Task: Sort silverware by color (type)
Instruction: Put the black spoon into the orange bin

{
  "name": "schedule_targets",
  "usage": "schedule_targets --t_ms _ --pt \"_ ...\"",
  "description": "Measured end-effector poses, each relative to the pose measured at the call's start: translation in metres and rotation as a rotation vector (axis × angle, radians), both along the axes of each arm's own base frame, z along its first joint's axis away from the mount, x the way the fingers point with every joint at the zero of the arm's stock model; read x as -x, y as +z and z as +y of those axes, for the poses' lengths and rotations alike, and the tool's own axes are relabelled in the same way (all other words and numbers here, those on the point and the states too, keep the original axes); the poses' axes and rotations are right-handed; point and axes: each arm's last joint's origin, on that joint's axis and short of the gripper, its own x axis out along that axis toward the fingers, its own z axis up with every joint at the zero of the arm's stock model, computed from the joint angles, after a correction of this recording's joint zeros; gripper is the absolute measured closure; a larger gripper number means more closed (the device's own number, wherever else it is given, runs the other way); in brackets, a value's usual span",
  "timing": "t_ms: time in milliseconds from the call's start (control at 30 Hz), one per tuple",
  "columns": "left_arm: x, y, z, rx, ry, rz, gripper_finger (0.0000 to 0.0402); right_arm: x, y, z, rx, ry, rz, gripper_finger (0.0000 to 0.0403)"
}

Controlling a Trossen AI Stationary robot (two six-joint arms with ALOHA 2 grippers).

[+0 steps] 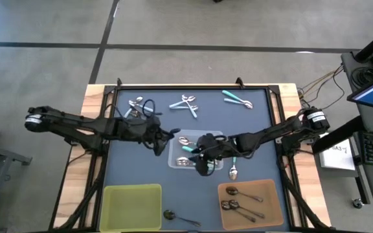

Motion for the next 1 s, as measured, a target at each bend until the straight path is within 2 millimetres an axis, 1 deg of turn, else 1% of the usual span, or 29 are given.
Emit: schedule_targets --t_ms 67,167,233,400,600,733,1000 --pt "-0.006 0.004 0.0 0.001 0.015 -0.071 0.0402 -0.003 0.006 0.0 -0.013 -0.003 -0.067 0.0232" --pt "-0.014 0.012 0.0 -0.006 0.051 -0.146 0.0402 -0.006 0.012 -0.001 -0.02 -0.004 -0.104 0.0232" --pt "-0.019 0.016 0.001 -0.013 0.073 -0.157 0.0402 -0.008 0.016 0.0 -0.022 -0.004 -0.116 0.0232" --pt "-0.033 0.018 -0.001 -0.007 0.088 -0.147 0.0402 -0.011 0.024 0.0 -0.017 0.0 -0.141 0.0232" --pt "-0.049 0.02 -0.02 0.039 0.049 -0.144 0.0402 -0.013 0.027 -0.005 -0.007 -0.02 -0.143 0.0232" --pt "-0.053 0.026 -0.028 0.025 0.066 -0.163 0.0402 -0.013 0.026 -0.006 -0.004 -0.023 -0.134 0.0232" --pt "-0.052 0.027 -0.029 0.002 0.113 -0.16 0.0402 -0.014 0.03 -0.006 -0.003 -0.019 -0.17 0.0232"
